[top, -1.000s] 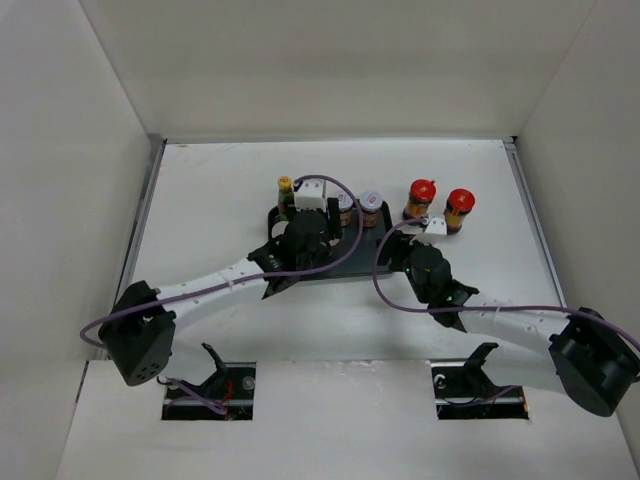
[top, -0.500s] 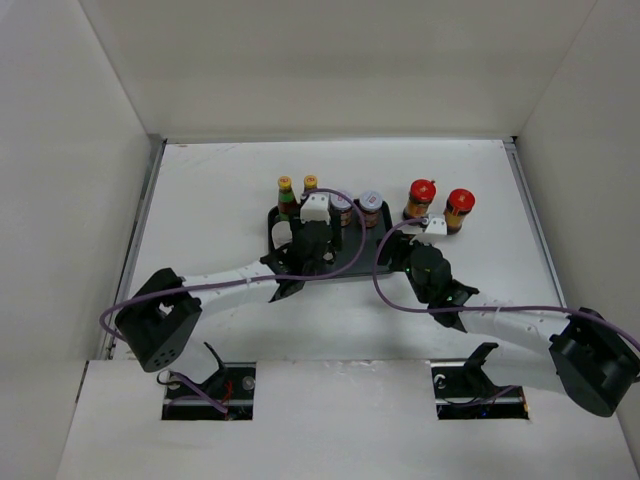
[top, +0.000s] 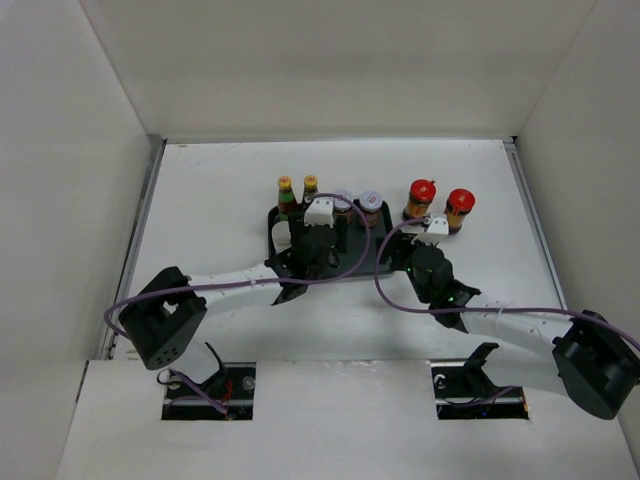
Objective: Organize the condiment bottles
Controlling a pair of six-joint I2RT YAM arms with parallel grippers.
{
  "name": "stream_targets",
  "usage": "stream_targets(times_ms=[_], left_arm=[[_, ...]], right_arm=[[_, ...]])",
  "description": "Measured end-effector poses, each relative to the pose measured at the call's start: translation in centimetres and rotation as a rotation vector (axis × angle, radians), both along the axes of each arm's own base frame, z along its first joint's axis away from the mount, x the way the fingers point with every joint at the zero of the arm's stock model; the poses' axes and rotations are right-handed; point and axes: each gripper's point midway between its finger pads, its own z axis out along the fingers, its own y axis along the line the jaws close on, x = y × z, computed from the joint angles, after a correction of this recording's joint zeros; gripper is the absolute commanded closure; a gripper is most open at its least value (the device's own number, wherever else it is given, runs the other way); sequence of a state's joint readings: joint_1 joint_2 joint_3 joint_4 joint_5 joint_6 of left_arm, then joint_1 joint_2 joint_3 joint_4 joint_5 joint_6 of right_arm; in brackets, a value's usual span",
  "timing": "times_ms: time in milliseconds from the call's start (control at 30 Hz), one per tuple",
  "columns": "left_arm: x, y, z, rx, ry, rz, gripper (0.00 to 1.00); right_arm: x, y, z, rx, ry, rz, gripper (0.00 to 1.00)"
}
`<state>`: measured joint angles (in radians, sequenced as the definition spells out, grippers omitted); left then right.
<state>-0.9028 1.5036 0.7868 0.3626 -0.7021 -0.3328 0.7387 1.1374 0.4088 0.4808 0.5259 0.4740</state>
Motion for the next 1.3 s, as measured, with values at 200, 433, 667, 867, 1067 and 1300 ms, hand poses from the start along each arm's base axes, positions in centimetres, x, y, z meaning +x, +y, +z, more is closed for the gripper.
stream_targets(times_ms=[200, 433, 667, 867, 1067, 1300], left_arm=[[-0.3, -0.8, 0.2, 0.012, -0.009, -0.023, 0.14], [-0.2, -1.7, 3.0, 0.020, -0.061, -0.038, 0.09], [-1.0, -0.7, 10.3, -0.088, -0.191, -0.043, 0.25], [-1.8, 2.5, 14.4, -0.200, -0.288, 0.026, 0.78], [-3.2, 11.1, 10.1, -0.199, -0.275, 0.251, 0.87], [-5.6, 17.5, 4.7, -0.253, -0.248, 0.419, 0.78]], right_arm=[[0.0, -0.1, 0.2, 0.004, -0.006, -0.005, 0.17], [0.1, -0.3, 0.2, 0.003, -0.006, -0.011, 0.18], [-0.1, -0.6, -0.3, -0.010, -0.001, -0.011, 0.53], [-0.1, -0.5, -0.7, -0.020, 0.007, -0.010, 0.81], [0.0, -0.7, -1.8, -0.045, 0.035, -0.014, 0.85], [3.3, -3.3, 0.6, -0.050, 0.049, -0.136, 0.52]])
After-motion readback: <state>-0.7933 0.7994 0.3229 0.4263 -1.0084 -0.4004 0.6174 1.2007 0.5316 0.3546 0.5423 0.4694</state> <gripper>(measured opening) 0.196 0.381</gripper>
